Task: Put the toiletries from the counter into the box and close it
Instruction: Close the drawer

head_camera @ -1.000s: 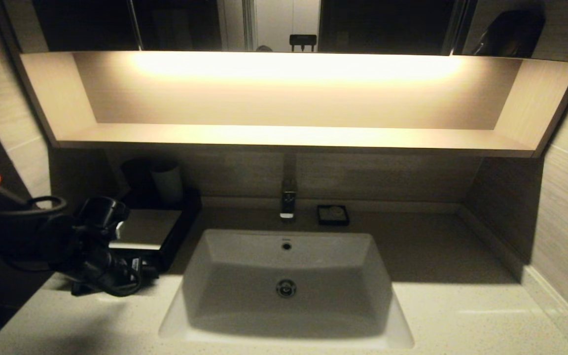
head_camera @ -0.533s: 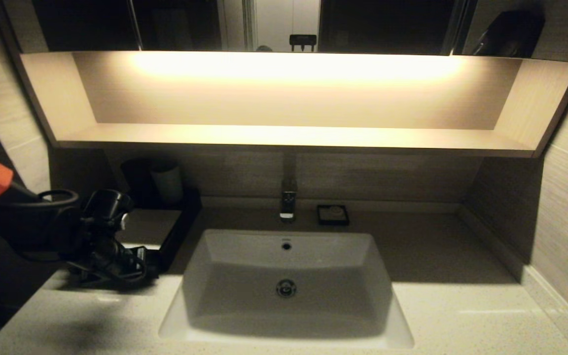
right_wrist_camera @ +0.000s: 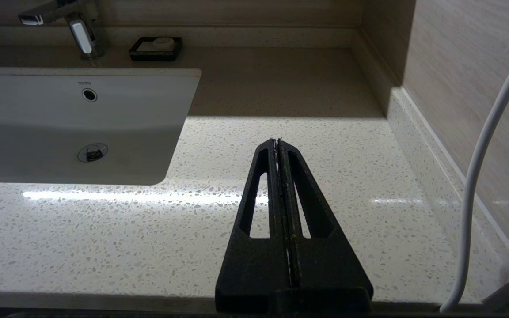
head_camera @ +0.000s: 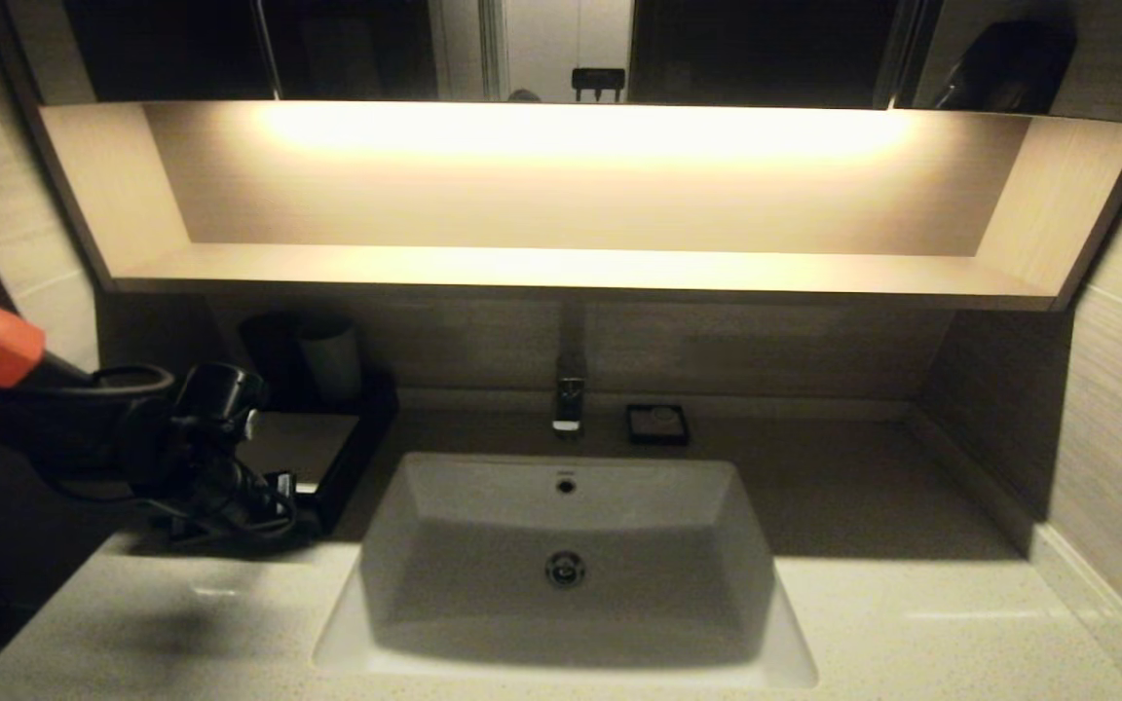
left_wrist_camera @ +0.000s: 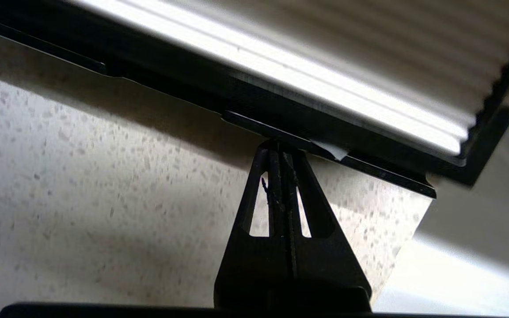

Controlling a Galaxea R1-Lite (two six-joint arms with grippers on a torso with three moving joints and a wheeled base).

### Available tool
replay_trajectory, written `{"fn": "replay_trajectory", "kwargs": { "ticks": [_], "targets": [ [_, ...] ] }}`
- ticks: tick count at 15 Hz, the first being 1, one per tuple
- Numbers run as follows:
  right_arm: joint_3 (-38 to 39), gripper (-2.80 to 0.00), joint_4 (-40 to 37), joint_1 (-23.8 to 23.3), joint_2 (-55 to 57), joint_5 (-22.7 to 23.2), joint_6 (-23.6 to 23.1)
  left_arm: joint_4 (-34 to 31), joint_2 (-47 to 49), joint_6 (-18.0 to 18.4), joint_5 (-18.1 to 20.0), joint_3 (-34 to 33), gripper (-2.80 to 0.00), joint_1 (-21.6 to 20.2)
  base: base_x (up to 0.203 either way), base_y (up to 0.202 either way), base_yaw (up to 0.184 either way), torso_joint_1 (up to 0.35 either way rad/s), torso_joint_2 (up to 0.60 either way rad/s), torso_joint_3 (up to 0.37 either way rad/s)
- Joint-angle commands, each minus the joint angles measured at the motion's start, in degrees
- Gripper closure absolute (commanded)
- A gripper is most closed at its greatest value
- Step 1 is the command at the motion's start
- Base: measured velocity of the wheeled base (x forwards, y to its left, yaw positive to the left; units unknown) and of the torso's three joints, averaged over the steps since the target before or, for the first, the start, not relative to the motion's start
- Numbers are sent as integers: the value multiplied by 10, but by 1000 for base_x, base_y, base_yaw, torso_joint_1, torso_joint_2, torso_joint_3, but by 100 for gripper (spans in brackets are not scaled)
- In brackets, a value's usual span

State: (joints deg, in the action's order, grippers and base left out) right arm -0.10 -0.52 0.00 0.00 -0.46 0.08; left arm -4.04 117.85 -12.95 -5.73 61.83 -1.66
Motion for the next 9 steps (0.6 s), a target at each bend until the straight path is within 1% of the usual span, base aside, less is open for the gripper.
{"fn": "replay_trajectory", "kwargs": {
  "ticks": [1,7,9],
  "targets": [
    [0,0,0,0,0,0,0,0,10,-1,-1,13,0,-2,0,0,0,0,0,0],
    [0,0,0,0,0,0,0,1,19,-2,-2,31,0,-3,0,0,0,0,0,0],
    [0,0,0,0,0,0,0,-5,8,-2,-2,26,0,-4,0,0,0,0,0,0]
  ]
}}
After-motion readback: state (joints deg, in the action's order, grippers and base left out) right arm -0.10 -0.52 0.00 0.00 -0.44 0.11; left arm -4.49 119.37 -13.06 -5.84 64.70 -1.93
